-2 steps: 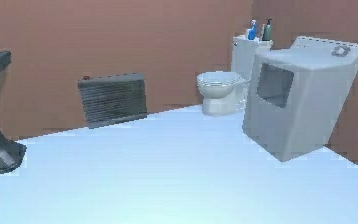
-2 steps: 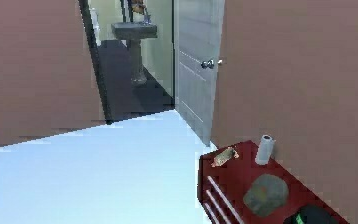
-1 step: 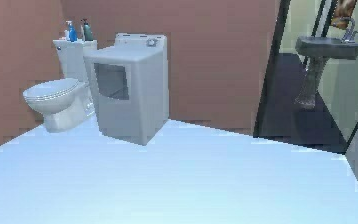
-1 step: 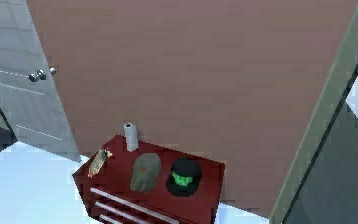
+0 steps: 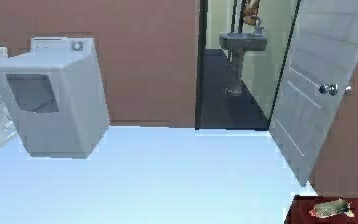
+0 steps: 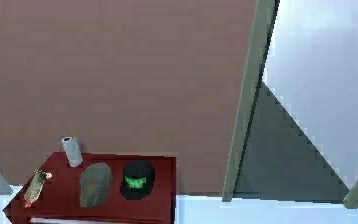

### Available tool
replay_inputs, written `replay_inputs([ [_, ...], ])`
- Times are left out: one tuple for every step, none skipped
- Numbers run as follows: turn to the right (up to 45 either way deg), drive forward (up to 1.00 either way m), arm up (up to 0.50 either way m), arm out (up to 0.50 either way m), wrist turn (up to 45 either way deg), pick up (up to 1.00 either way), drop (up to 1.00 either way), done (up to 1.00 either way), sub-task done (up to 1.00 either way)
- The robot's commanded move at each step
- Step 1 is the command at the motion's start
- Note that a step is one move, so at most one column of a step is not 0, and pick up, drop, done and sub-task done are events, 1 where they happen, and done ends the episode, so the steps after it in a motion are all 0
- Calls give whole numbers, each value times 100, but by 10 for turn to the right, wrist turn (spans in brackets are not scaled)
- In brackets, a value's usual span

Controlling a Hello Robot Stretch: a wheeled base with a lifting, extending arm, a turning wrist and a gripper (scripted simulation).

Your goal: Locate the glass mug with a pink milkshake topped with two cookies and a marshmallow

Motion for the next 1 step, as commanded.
replay_inputs([
  [0,100,0,0,0,0,0,0,0],
])
